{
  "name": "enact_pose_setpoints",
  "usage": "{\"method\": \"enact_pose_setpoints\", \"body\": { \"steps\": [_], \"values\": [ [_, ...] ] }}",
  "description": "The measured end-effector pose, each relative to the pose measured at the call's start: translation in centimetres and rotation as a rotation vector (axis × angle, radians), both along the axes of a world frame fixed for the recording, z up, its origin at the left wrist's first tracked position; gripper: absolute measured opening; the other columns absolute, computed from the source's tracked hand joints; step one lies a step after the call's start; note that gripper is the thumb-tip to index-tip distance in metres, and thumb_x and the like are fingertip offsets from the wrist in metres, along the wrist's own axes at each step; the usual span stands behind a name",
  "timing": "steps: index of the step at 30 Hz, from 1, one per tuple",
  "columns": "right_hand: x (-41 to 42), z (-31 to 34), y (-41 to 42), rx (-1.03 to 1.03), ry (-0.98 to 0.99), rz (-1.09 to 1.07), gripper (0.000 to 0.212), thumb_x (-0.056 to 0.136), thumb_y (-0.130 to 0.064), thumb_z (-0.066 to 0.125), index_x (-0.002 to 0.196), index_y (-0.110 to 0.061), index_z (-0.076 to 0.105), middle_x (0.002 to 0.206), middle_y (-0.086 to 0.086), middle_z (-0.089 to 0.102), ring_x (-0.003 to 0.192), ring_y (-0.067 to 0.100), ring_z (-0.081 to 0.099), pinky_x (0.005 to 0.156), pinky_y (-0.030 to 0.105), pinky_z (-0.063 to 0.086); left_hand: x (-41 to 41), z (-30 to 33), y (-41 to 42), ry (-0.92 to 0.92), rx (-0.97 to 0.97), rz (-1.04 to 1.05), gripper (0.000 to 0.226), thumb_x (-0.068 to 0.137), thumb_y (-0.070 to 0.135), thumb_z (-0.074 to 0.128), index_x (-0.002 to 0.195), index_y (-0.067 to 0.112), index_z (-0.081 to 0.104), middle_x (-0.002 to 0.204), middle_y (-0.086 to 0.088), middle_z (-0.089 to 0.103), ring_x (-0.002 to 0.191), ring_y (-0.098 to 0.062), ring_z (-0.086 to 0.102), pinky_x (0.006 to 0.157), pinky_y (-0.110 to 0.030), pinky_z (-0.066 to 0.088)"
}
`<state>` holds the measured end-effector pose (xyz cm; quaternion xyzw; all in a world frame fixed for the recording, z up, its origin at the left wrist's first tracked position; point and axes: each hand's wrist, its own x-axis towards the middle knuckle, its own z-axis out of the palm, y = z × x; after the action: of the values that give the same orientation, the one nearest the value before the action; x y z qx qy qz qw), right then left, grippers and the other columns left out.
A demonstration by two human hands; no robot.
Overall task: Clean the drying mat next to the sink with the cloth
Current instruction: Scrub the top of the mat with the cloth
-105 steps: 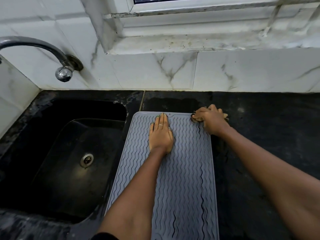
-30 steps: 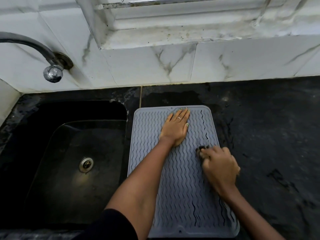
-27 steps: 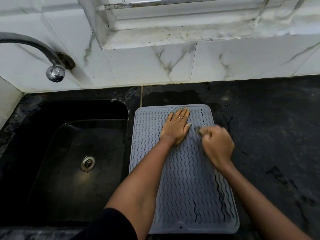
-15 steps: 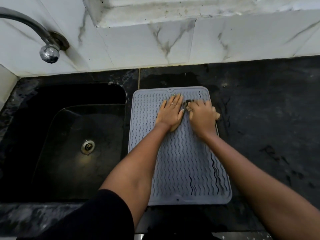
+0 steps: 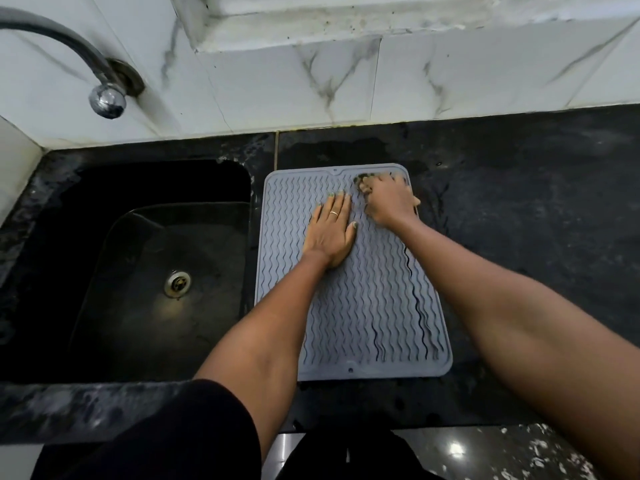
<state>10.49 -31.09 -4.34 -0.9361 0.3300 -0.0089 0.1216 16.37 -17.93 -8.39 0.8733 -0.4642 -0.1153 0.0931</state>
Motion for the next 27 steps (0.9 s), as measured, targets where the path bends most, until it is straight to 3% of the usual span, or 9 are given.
{"method": "enact_pose_setpoints", "body": {
  "steps": [5,8,12,14,17,19,21,23,27],
  "values": [
    [-6.5,-0.8,5.7,-0.064,-0.246,-0.073,0.026,0.089,-0.017,0.047,0.104,-0.011,0.067,0.112,0.007,0.064,0.106,0.028,0.050,0.089,0.044,0.036,-1.0,0.1,1.2,0.006,0.002,0.027,0.061,0.103,0.037,0.022,0.154,0.013,0.000,0.163,-0.006,-0.002,0.150,-0.020,-0.003,0.121,-0.037,-0.003],
    [-10.0,-1.0,8.7,-0.107,-0.274,-0.090,0.020,0.083,-0.014,0.052,0.091,-0.008,0.069,0.094,0.008,0.067,0.091,0.029,0.054,0.076,0.039,0.039,-1.9,0.2,1.9,0.003,0.011,0.038,0.061,0.103,0.038,0.022,0.154,0.014,-0.001,0.163,-0.005,-0.003,0.150,-0.021,-0.004,0.120,-0.037,-0.004],
    [-8.5,0.9,8.1,-0.018,-0.331,-0.191,0.025,0.079,-0.013,0.046,0.076,-0.008,0.070,0.078,0.008,0.068,0.078,0.029,0.061,0.067,0.034,0.045,-3.1,0.2,3.0,-0.007,0.036,0.029,0.060,0.103,0.040,0.020,0.154,0.016,-0.002,0.162,-0.004,-0.004,0.150,-0.021,-0.006,0.119,-0.038,-0.006],
    [-7.2,1.4,6.6,-0.003,-0.353,-0.206,0.028,0.084,-0.011,0.043,0.091,-0.010,0.070,0.096,0.008,0.068,0.093,0.028,0.058,0.080,0.039,0.043,-3.6,0.2,3.6,-0.019,0.040,0.026,0.059,0.103,0.041,0.018,0.154,0.018,-0.001,0.162,-0.003,-0.003,0.150,-0.022,-0.006,0.119,-0.038,-0.005],
    [-6.5,0.9,5.2,0.059,-0.059,-0.064,0.041,0.090,-0.008,0.042,0.129,-0.014,0.053,0.137,0.008,0.048,0.123,0.032,0.040,0.100,0.049,0.033,-4.4,0.1,4.6,-0.027,0.039,0.024,0.058,0.103,0.042,0.017,0.154,0.021,-0.001,0.163,-0.003,-0.002,0.150,-0.022,-0.005,0.120,-0.040,-0.004],
    [-6.7,0.3,5.0,0.069,0.015,-0.029,0.043,0.090,-0.009,0.043,0.132,-0.015,0.050,0.142,0.007,0.043,0.126,0.033,0.036,0.102,0.051,0.031,-4.8,0.0,4.9,-0.028,0.040,0.027,0.057,0.103,0.041,0.018,0.154,0.021,-0.001,0.163,-0.002,-0.001,0.150,-0.022,-0.005,0.120,-0.040,-0.005],
    [-8.2,-0.4,6.2,0.037,-0.082,-0.074,0.036,0.089,-0.012,0.046,0.122,-0.014,0.059,0.132,0.006,0.053,0.120,0.030,0.042,0.099,0.049,0.034,-5.2,0.0,5.3,-0.027,0.040,0.032,0.057,0.103,0.041,0.018,0.154,0.022,-0.001,0.163,-0.002,-0.002,0.150,-0.022,-0.006,0.120,-0.040,-0.005],
    [-11.0,-1.3,8.9,-0.049,-0.243,-0.126,0.026,0.085,-0.012,0.049,0.102,-0.013,0.068,0.110,0.005,0.065,0.104,0.028,0.051,0.088,0.044,0.037,-5.6,-0.1,5.7,-0.028,0.036,0.025,0.057,0.103,0.042,0.017,0.154,0.022,-0.001,0.163,-0.002,-0.003,0.150,-0.022,-0.007,0.120,-0.040,-0.006],
    [-16.4,-2.6,13.0,-0.171,-0.400,-0.184,0.018,0.071,-0.012,0.049,0.073,-0.009,0.066,0.074,0.005,0.063,0.073,0.027,0.054,0.065,0.036,0.039,-6.7,-0.2,6.8,-0.017,0.034,0.017,0.058,0.103,0.042,0.017,0.154,0.022,-0.001,0.162,-0.003,-0.006,0.149,-0.022,-0.008,0.121,-0.040,-0.006]
  ]
}}
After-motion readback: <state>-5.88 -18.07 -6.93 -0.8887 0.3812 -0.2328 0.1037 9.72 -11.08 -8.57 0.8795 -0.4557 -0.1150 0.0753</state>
